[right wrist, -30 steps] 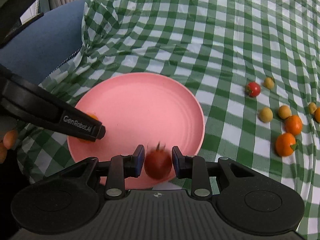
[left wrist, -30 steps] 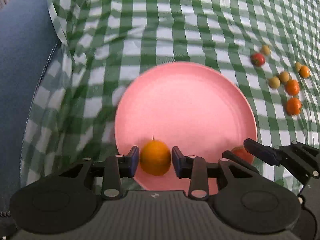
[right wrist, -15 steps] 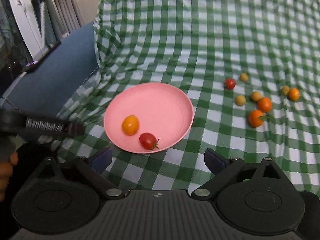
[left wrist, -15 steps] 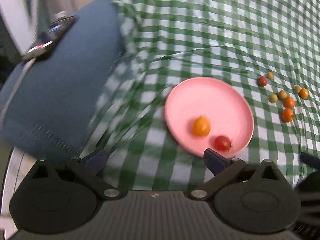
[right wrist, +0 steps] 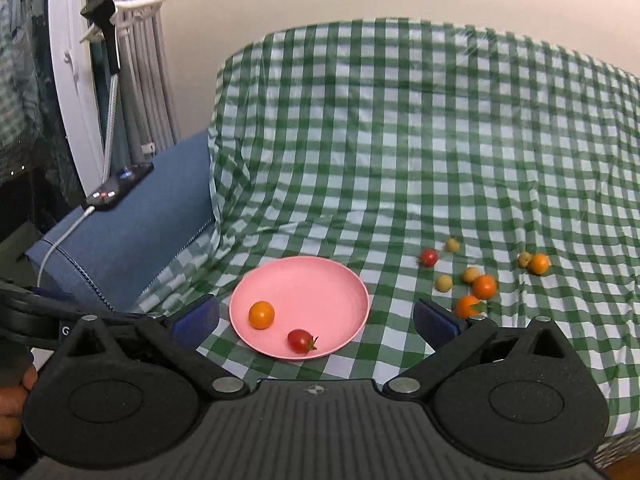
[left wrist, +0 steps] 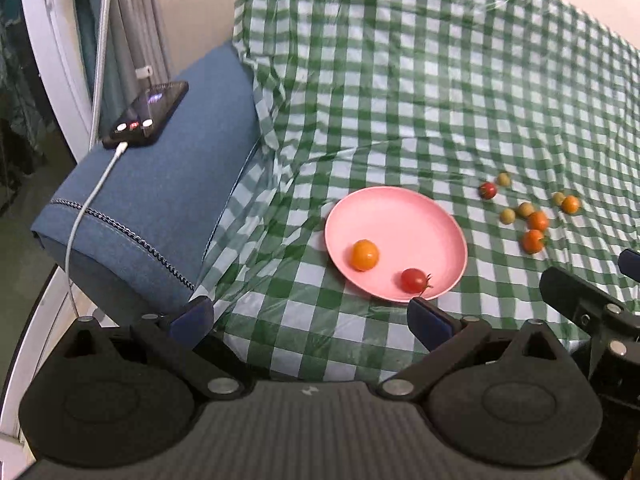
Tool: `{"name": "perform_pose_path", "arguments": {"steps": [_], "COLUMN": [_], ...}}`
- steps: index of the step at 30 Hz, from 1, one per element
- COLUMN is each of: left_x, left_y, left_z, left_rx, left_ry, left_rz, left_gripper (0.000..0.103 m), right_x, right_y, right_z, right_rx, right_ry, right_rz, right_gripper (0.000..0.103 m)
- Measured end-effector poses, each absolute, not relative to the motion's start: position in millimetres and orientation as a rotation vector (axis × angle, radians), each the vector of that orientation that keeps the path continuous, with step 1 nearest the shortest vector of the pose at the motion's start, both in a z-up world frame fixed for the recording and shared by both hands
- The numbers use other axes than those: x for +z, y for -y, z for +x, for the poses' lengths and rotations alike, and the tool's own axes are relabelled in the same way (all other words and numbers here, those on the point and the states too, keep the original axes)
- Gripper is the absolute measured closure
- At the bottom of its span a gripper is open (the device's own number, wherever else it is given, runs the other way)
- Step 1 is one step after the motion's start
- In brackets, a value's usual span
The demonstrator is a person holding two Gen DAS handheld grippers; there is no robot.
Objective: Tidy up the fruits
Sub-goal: 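Lift both tools back from the plate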
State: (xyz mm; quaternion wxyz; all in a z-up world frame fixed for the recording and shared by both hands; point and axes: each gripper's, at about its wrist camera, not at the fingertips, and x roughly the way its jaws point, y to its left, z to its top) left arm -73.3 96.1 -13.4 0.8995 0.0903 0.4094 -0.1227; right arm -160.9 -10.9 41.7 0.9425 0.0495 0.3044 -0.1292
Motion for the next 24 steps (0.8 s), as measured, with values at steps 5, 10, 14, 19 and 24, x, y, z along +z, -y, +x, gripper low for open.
{"name": "perform_pose_path", "arguments": {"steps": [5, 10, 14, 19, 24], "left_x": [-4, 0, 0, -2, -6], "left_y": [-98, -97, -96, -98, -96], "left_z": [-86, -92, -93, -92, -88], "left_rx": [-0.262, -0.261, -0.260, -0.252, -0.250], "left_ry": [-0.814, -0.807, -0.808, -0.810, -0.825], "left_rz": [0.183, 0.185, 0.189, 0.199, 0.220], "left_gripper": [0.000, 0.000, 0.000, 0.000, 0.000], "right_x": [51, 53, 52, 50, 44], "right_y": [7, 10, 11, 10, 14], "right_z": [-173, -182, -183, -181, -178], "right_rx": [-0.276, -0.278, -0.276, -0.266, -0.259], "right_ry": [-0.580, -0.568, -0.561, -0.567, -0.580], "right_rz": [0.094, 0.104, 0.114, 0.133, 0.166], "right_gripper": [0.001, 0.001, 0.001, 0.001, 0.001]}}
